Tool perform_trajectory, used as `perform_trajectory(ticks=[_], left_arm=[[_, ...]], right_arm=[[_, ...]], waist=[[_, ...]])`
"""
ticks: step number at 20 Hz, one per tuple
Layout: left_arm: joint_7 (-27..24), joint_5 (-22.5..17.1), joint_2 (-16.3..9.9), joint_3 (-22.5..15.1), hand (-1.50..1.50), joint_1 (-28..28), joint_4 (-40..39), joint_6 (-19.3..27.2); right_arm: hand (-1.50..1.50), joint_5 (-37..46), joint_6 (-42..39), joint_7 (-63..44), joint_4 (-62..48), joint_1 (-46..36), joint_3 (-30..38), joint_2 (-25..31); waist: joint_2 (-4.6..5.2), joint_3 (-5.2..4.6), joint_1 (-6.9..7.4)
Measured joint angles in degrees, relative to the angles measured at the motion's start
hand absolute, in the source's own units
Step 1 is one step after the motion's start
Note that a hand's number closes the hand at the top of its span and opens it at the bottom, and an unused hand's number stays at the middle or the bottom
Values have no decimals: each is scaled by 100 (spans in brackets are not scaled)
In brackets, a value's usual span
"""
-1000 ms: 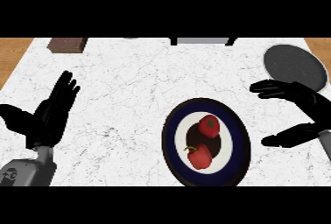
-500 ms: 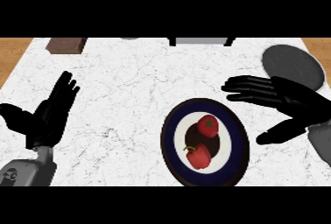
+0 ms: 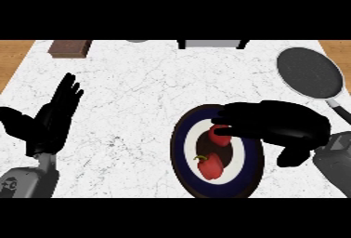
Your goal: Pick the bell pepper from the plate and place it in the pan
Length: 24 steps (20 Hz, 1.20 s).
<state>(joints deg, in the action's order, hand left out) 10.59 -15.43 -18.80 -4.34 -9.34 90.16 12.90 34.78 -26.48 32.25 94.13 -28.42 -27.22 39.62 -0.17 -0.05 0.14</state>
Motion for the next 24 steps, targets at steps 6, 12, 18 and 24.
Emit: perform_trajectory(ticks=[6, 12, 18, 24], left_arm=[[14, 4, 40, 161, 0, 25, -17, -147], [183, 134, 140, 181, 0, -17, 76, -97], [37, 170, 201, 366, 0, -31, -130, -310], [9, 278, 324, 458, 0, 13, -122, -426]], right_arm=[[-150, 852, -77, -169, 523, 375, -275, -14], [-150, 1699, 157, -517, 1156, 769, -319, -57], [-150, 2324, 205, -752, 1580, 1237, -432, -435], [-150, 2960, 5, -968, 1568, 1372, -651, -1019]], waist=[[7, 3, -18], [5, 4, -35], [11, 4, -36], [12, 4, -15]])
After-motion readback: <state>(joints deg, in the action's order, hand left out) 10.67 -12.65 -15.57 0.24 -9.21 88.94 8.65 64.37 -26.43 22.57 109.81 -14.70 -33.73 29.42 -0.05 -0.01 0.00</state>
